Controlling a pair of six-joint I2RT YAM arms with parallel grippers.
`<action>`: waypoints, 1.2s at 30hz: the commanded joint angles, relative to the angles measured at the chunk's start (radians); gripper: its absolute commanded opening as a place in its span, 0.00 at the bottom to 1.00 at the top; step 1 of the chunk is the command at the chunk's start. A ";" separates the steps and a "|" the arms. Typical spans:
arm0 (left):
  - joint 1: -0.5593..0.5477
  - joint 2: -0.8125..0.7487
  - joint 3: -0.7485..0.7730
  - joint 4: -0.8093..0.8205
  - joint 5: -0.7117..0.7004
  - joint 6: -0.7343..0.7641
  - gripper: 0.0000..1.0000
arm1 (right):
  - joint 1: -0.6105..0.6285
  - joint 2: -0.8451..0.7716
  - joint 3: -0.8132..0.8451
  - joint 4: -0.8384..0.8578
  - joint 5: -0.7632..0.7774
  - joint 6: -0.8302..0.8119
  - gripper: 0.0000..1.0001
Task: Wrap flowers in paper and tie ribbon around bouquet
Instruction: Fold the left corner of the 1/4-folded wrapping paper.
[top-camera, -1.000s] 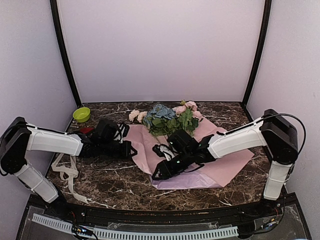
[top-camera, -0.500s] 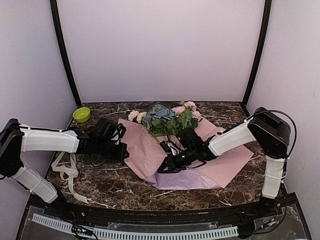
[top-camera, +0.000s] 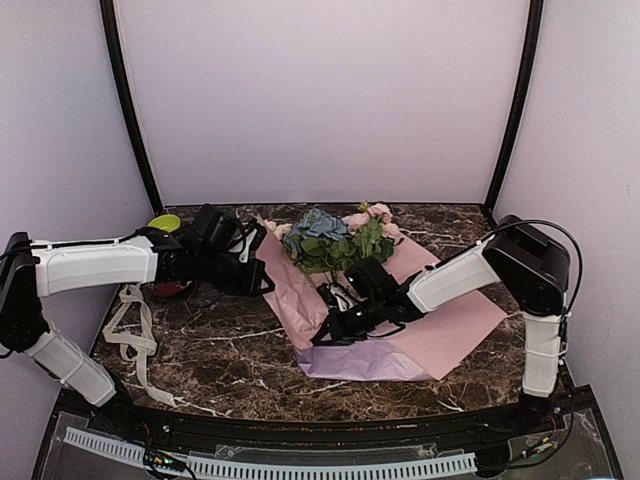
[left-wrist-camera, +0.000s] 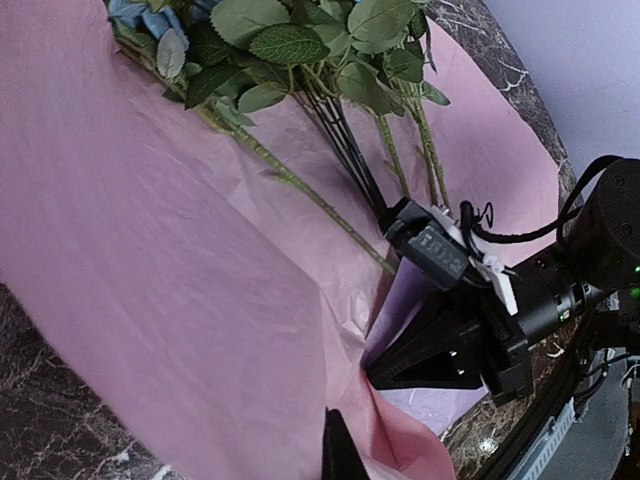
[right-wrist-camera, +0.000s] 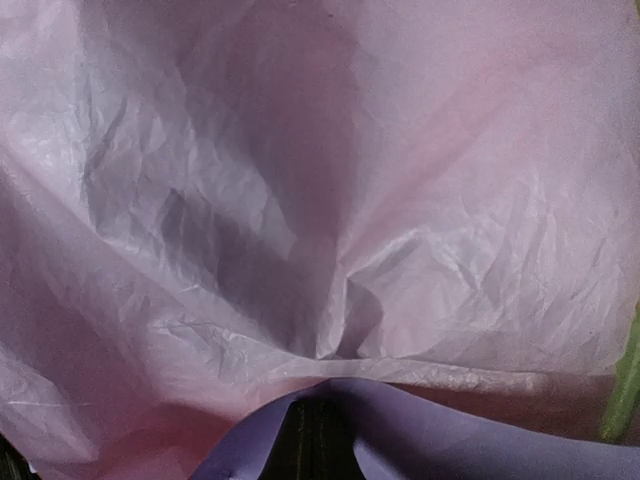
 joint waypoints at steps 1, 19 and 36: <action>-0.003 0.052 0.079 -0.083 0.045 0.025 0.00 | 0.018 0.006 0.019 -0.078 0.042 -0.023 0.00; -0.001 -0.021 -0.036 -0.142 -0.044 -0.030 0.00 | -0.009 0.090 0.019 0.101 0.212 0.114 0.00; -0.005 0.111 0.144 0.032 0.178 -0.068 0.00 | 0.012 0.119 -0.055 0.196 0.293 0.094 0.00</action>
